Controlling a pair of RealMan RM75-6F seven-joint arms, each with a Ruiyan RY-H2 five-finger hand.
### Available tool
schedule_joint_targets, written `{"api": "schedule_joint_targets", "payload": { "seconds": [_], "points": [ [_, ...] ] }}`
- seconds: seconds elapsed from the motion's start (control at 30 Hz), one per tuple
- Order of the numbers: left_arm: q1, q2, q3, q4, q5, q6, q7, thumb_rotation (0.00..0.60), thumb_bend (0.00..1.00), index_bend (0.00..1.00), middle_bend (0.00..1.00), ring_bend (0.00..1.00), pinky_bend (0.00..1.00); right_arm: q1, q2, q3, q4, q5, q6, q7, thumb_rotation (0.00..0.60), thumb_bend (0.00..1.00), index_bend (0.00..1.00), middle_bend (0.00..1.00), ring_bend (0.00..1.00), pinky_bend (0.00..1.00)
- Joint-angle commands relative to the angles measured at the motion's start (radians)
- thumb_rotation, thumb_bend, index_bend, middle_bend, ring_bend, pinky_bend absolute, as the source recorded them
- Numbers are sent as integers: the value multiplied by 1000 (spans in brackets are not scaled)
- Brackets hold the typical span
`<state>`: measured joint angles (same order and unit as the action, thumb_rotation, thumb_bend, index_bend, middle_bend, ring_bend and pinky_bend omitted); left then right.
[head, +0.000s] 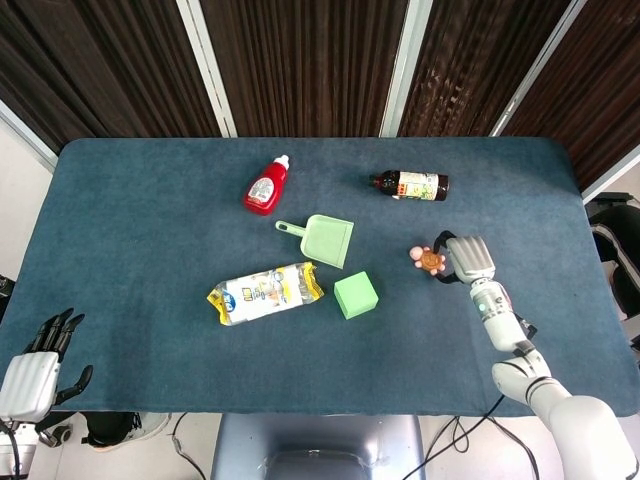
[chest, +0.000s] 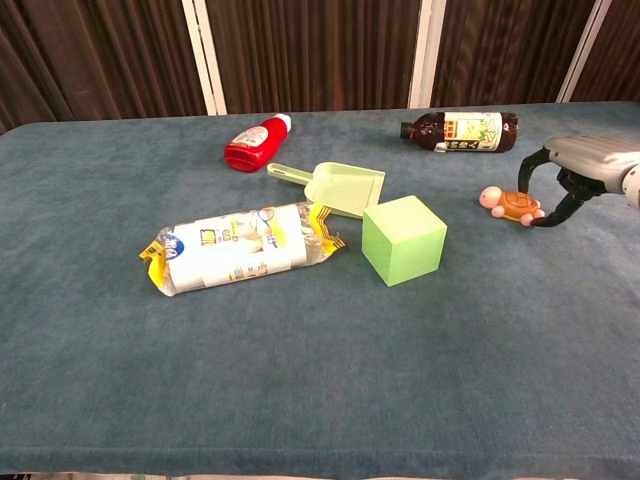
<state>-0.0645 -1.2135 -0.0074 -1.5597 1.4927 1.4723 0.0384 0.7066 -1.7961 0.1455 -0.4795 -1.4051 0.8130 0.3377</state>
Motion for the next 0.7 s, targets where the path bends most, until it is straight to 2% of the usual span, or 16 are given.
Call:
{"api": "schedule_joint_targets", "payload": {
  "seconds": [0.03,0.1,0.3,0.4,0.5,0.7],
  "points": [
    [1,0,0,2,0,1,-2,600,346,109,47,68,327,8,-22,-10,31,-11,1,22,600,368,626,434,938,928],
    [2,-1,1,4,-1,1,-4,600,347,109,47,68,327,7,-34,-16,50,-18,14,41,600,442,662,461,943,935],
    [5,-2,3,10,-2,1,-11,600,347,110,46,68,327,0,-55,-40,98,-47,51,95,600,829,817,575,962,955],
    [6,-4,3,11,0,1,-12,600,346,111,47,68,327,-2,-56,-49,107,-56,54,121,600,952,839,597,964,957],
    [6,-5,4,13,2,2,-11,600,346,111,46,68,327,-4,-56,-54,112,-60,58,135,600,1000,838,616,970,957],
    [6,-6,4,12,2,-1,-8,600,347,111,46,69,327,-8,-55,-55,117,-61,70,144,600,1000,823,626,972,957]
  ]
}}
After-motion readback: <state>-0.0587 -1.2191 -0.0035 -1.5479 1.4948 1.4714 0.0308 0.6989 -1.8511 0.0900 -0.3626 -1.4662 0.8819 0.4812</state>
